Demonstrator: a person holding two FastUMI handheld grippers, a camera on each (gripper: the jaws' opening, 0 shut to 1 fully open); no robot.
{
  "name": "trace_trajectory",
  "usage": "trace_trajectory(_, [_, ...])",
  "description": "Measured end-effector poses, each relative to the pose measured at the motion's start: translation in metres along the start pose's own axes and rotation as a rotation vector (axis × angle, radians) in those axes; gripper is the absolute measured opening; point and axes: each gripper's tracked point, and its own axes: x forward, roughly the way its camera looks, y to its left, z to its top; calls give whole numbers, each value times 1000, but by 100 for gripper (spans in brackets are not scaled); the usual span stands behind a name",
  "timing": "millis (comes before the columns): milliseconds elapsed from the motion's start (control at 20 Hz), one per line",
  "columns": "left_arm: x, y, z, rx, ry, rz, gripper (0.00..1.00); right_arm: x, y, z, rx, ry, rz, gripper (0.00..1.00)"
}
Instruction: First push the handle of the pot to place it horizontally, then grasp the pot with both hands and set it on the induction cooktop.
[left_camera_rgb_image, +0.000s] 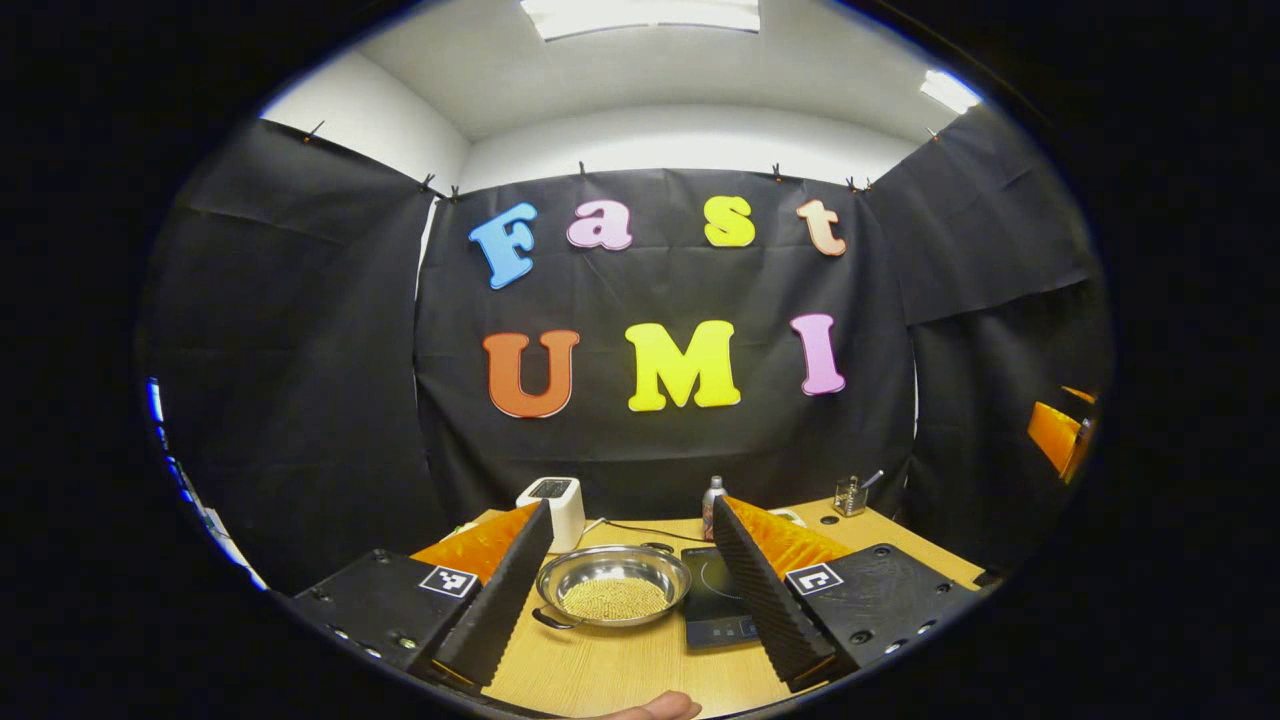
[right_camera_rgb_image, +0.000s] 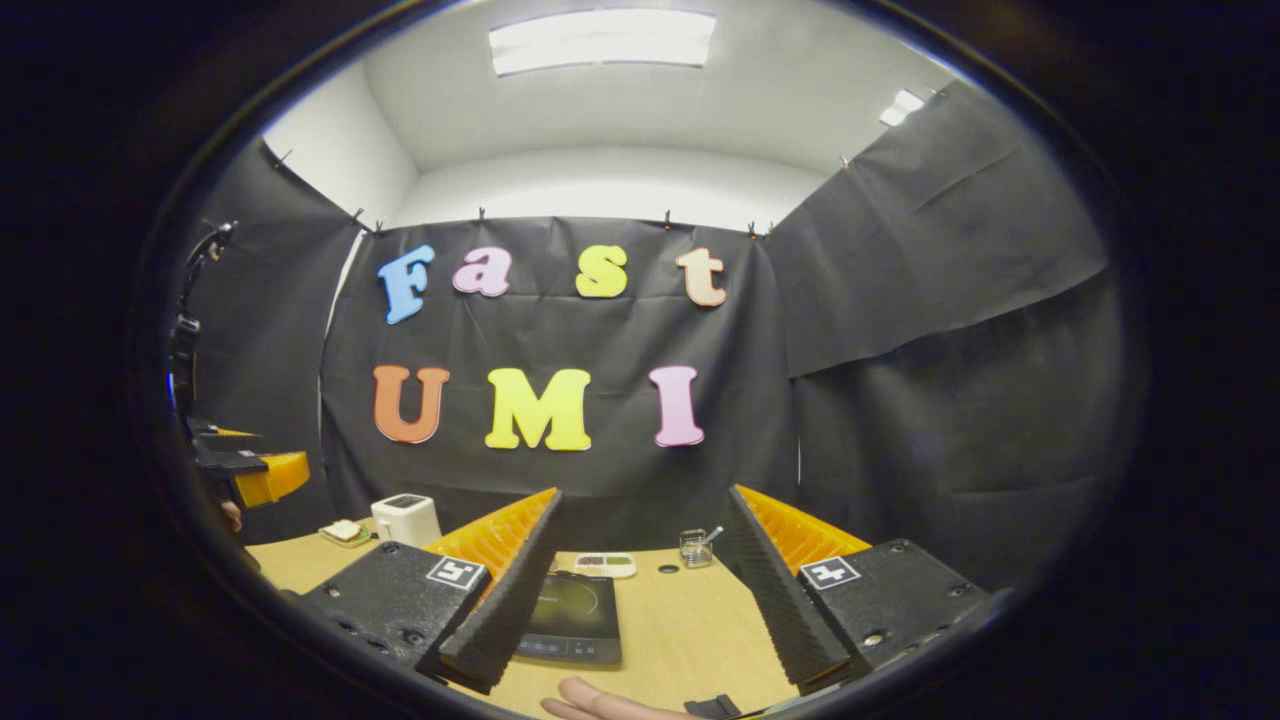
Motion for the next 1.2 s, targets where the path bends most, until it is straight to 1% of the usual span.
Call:
trace_trajectory(50, [4, 1, -3, 2, 6, -9, 96, 0, 1, -3, -2, 4, 1, 98])
trace_trajectory(150, [13, 7, -16, 5, 38, -12, 91, 3, 3, -7, -7, 9, 4, 98])
trace_trajectory(250, [24, 11, -29, 11, 65, -21, 82, 5, 2, -13, -13, 18, 2, 98])
trace_trajectory(300, [30, 16, -37, 12, 89, -17, 71, 6, 3, -17, -16, 25, 1, 99])
trace_trajectory(350, [34, 18, -46, 18, 112, -16, 58, 8, 3, -20, -17, 31, 0, 99])
trace_trajectory(400, [39, 22, -54, 33, 129, -9, 62, 10, 3, -22, -15, 36, 0, 100])
trace_trajectory(500, [52, 26, -64, 64, 143, -3, 62, 13, 4, -27, -8, 44, 1, 98])
trace_trajectory(550, [56, 29, -72, 65, 161, -3, 54, 15, 5, -31, -8, 50, 1, 98])
trace_trajectory(600, [61, 26, -83, 57, 189, -17, 22, 17, 5, -33, -8, 53, 1, 99])
trace_trajectory(650, [66, 26, -95, 47, 208, -20, 19, 18, 5, -35, -8, 56, 0, 98])
trace_trajectory(700, [69, 32, -101, 46, 234, -11, 7, 20, 4, -37, -9, 60, -1, 99])
trace_trajectory(750, [76, 37, -111, 55, 264, -7, 0, 21, 4, -41, -9, 63, -2, 98])
trace_trajectory(800, [80, 43, -121, 43, 281, 9, 0, 22, 3, -43, -11, 65, -1, 98])
trace_trajectory(850, [84, 44, -131, 32, 314, 3, 0, 23, 3, -44, -13, 64, 1, 99])
trace_trajectory(900, [92, 44, -148, 25, 360, -7, 0, 24, 2, -46, -14, 65, 0, 99])
trace_trajectory(1050, [108, 57, -185, 14, 476, 11, 0, 30, 1, -53, -10, 75, -1, 99])
trace_trajectory(1200, [116, 58, -226, -21, 603, -19, 0, 32, -1, -58, -26, 82, -1, 100])
